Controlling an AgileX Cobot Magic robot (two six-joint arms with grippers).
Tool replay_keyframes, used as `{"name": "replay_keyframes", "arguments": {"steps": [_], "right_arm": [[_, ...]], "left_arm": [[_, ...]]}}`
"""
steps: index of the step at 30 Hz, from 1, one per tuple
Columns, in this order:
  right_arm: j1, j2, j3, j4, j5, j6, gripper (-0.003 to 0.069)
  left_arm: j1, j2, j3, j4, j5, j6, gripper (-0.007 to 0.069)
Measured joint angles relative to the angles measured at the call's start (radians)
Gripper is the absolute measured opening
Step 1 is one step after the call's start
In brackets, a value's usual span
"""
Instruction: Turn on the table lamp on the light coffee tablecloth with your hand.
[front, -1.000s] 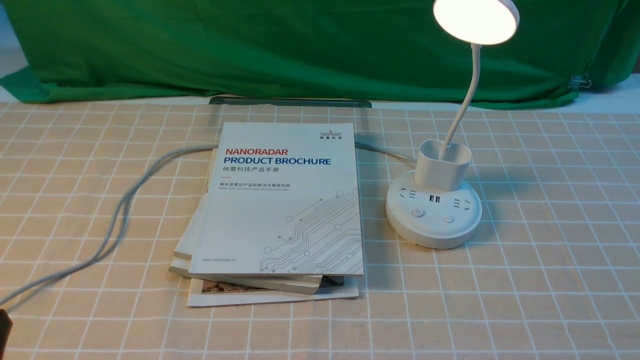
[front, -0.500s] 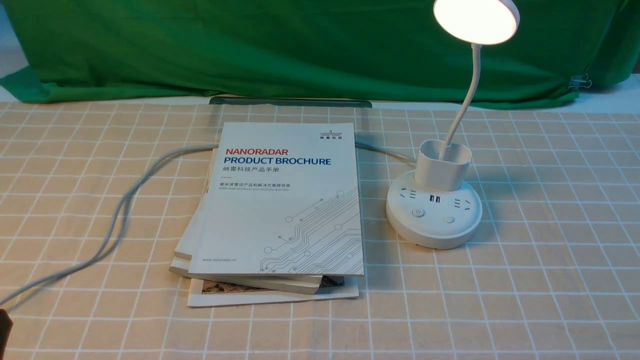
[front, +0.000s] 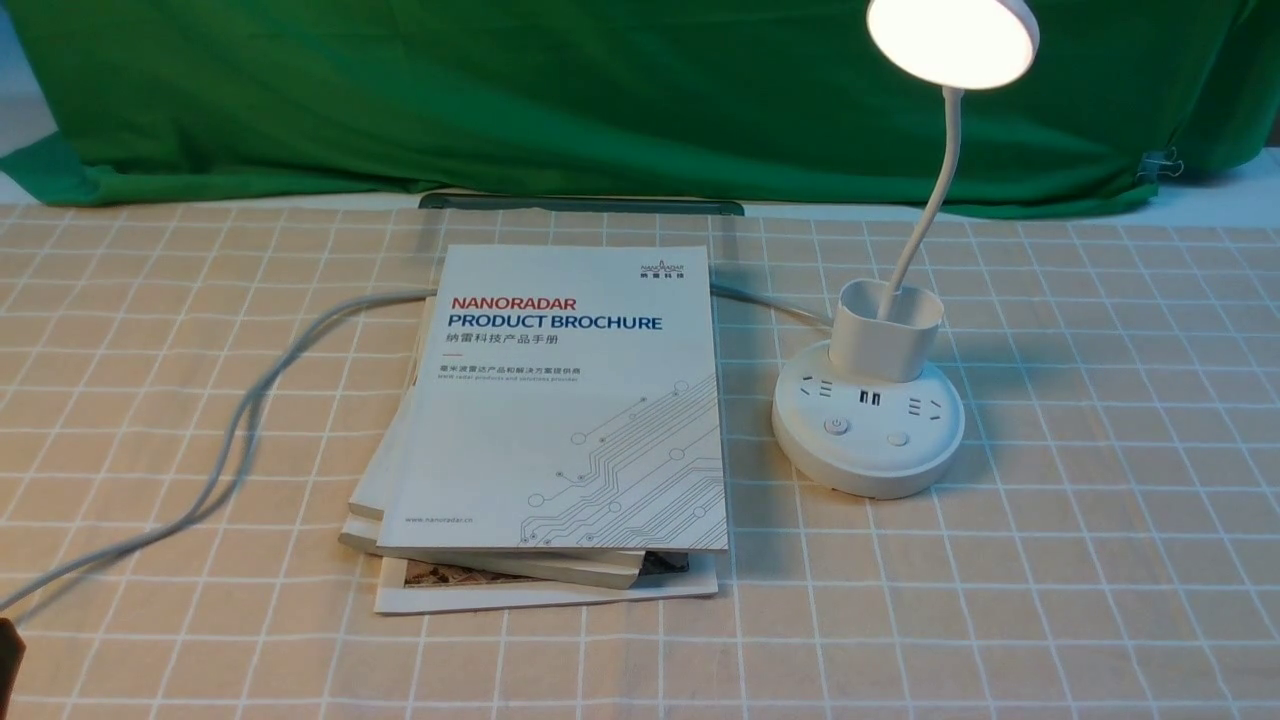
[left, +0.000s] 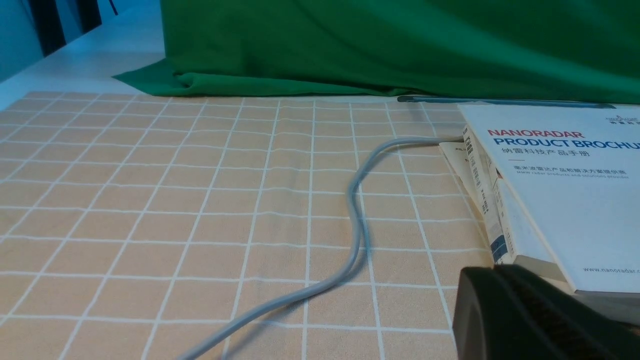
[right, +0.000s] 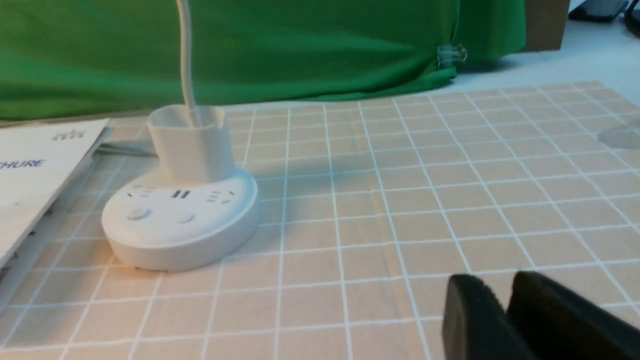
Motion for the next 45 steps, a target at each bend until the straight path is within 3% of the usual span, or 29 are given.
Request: {"name": "replay_keyframes", "arguments": {"steps": [45], "right_arm": [[0.000, 0.000, 0.000, 0.000, 0.008, 0.004, 0.0239]], "left_arm": [[0.000, 0.000, 0.000, 0.000, 0.000, 0.000, 0.0021]]}}
